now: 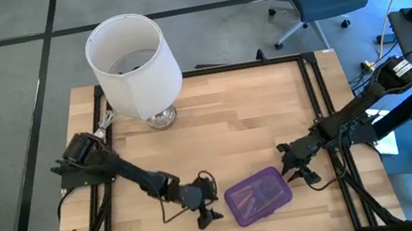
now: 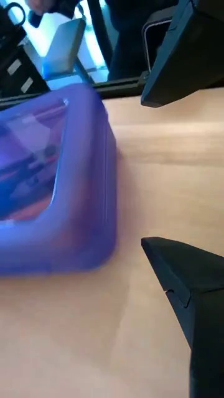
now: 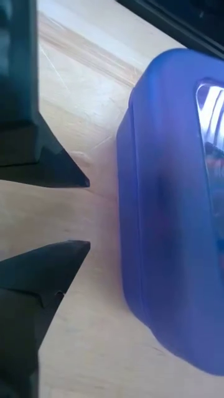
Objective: Pick & place school supplies into a supply box
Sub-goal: Close the purple supply box
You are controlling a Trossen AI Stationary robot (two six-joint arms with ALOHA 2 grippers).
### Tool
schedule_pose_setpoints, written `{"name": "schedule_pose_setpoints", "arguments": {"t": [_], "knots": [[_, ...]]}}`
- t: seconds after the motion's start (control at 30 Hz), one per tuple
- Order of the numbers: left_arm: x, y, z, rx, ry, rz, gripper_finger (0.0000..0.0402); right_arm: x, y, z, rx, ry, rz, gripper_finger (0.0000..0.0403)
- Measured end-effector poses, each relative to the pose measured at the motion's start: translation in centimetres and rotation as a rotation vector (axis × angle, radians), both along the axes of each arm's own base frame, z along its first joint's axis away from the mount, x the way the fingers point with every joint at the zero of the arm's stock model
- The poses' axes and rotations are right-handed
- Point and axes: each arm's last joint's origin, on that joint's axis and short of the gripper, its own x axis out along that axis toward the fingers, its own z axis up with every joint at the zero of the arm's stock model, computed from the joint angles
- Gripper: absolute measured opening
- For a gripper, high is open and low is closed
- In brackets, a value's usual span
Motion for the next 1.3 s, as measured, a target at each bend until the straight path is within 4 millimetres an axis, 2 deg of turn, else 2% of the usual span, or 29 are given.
{"name": "schedule_pose_setpoints", "arguments": {"t": [0.17,0.27,0.53,0.9,1.1,1.3], "knots": [[1.2,-1.4,-1.4,0.022,0.013,0.001,0.0351,0.1,0.0,0.0,-0.008,-0.009,-0.013,0.0154],[1.9,-1.5,-2.0,0.042,0.013,0.007,0.0351,0.1,0.0,0.1,-0.001,-0.02,-0.019,0.0154],[3.3,0.7,-2.1,0.114,-0.026,0.051,0.0351,0.1,0.0,0.2,0.002,-0.027,-0.007,0.0154],[4.4,3.6,-2.1,0.103,-0.002,0.001,0.0351,0.1,0.1,0.1,0.026,-0.018,0.018,0.0154],[4.5,4.4,-2.2,0.121,0.02,-0.003,0.0351,0.1,0.1,0.1,0.033,-0.012,0.009,0.0154],[4.2,4.3,-1.8,0.133,0.051,0.008,0.0351,-0.3,-0.1,0.1,0.051,0.095,-0.047,0.0154]]}}
